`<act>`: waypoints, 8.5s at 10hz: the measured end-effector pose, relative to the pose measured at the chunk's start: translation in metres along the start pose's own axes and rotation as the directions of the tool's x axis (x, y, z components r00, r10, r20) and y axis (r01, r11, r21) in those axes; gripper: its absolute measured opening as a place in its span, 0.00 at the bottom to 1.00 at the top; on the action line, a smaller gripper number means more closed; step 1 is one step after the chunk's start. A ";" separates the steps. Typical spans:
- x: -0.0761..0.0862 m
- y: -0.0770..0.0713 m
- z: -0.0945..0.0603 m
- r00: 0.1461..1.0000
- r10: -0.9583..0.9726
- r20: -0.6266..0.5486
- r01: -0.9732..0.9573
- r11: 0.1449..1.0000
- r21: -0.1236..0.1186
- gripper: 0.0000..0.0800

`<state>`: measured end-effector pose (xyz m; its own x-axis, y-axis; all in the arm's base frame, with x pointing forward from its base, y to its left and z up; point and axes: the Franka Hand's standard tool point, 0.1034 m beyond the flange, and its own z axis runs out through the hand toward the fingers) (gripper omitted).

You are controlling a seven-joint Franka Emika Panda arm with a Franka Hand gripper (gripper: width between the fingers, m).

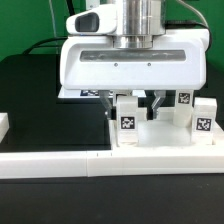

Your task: Assemble square table

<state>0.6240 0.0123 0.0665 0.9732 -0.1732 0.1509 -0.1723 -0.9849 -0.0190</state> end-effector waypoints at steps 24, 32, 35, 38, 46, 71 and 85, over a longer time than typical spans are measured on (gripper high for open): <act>-0.004 0.018 0.004 0.996 0.079 -0.036 -0.078 0.996 0.032 0.81; -0.004 0.019 0.004 0.894 0.448 -0.020 -0.447 0.893 0.044 0.35; 0.000 0.008 0.006 0.649 0.760 0.020 -0.760 0.649 0.025 0.35; 0.000 0.003 0.009 0.142 0.987 0.069 -0.988 0.146 -0.055 0.35; 0.004 -0.003 0.009 0.606 0.795 0.000 -0.795 0.606 0.035 0.80; 0.008 -0.001 -0.008 0.520 0.854 0.029 -0.854 0.519 0.034 0.80; 0.012 0.014 -0.001 0.908 0.413 -0.072 -0.411 0.911 0.033 0.36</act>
Offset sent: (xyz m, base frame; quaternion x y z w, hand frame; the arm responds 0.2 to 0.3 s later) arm 0.0009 0.0032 0.0040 -0.0387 0.0113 0.3268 0.9442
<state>0.6328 -0.0034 0.0687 0.8017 -0.5631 0.2004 -0.5522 -0.8261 -0.1123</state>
